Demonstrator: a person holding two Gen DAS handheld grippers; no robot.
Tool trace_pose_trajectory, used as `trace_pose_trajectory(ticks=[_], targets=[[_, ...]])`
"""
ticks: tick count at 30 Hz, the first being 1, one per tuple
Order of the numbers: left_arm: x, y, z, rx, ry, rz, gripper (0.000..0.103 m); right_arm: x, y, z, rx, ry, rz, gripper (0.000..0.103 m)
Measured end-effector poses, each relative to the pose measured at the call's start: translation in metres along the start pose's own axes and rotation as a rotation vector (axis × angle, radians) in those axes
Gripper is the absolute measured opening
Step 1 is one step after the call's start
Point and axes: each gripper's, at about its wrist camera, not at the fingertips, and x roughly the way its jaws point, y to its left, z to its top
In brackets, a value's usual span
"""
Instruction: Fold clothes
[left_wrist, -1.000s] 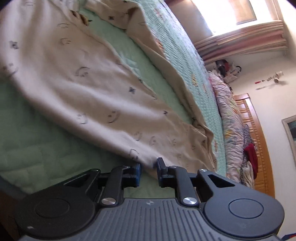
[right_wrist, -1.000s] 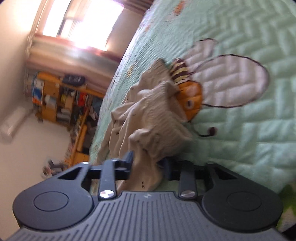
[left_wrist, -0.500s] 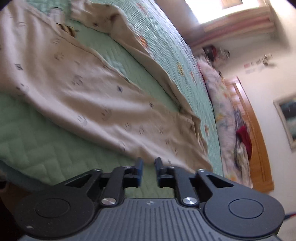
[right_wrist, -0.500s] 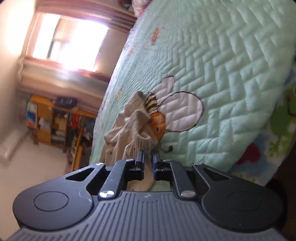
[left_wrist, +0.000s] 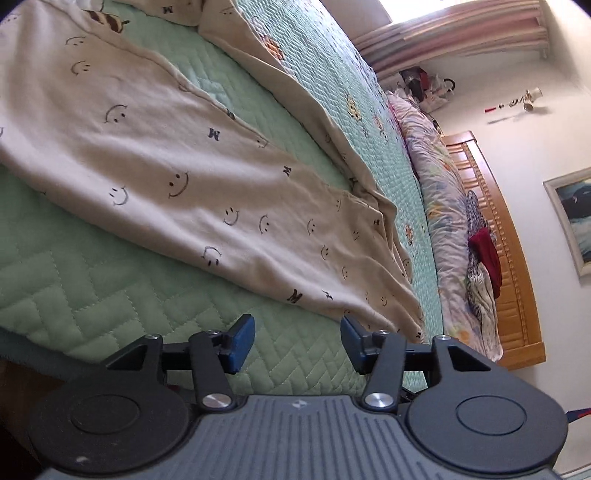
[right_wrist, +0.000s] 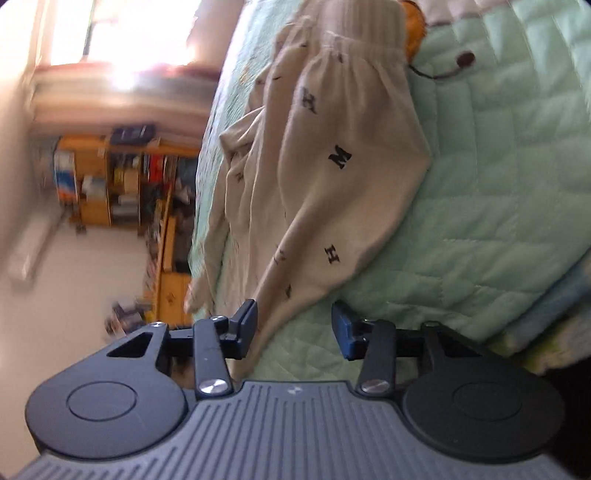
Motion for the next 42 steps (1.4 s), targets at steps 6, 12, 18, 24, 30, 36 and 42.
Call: trace_pose_trajectory(ticks=[6,12,18,24,30,36,42], targets=[[0.001,0.001,-0.002,-0.005,0.017,-0.018,0.056,0.013,-0.017,-0.016,0.127,-0.097,0.006,0.0],[-0.01,0.003,0.002,-0.017,-0.003,-0.014,0.058,0.008,-0.012,-0.013,0.056,-0.102,0.028,0.002],[-0.031,0.006,0.009,0.0,-0.053,-0.004,0.07,-0.031,0.0,-0.003,-0.01,-0.035,0.074,0.002],[-0.04,0.003,0.016,0.024,-0.075,0.006,0.07,-0.038,0.004,-0.005,-0.098,0.075,-0.081,0.009],[-0.051,-0.021,0.021,0.209,-0.119,0.029,0.075,-0.044,0.04,-0.013,-0.231,0.086,0.031,0.019],[-0.016,-0.014,0.025,0.267,-0.13,0.07,0.08,0.016,0.037,0.001,-0.195,0.092,0.103,0.038],[-0.043,0.025,0.024,0.14,-0.138,0.037,0.076,0.004,0.003,-0.011,-0.136,0.1,0.01,0.029]])
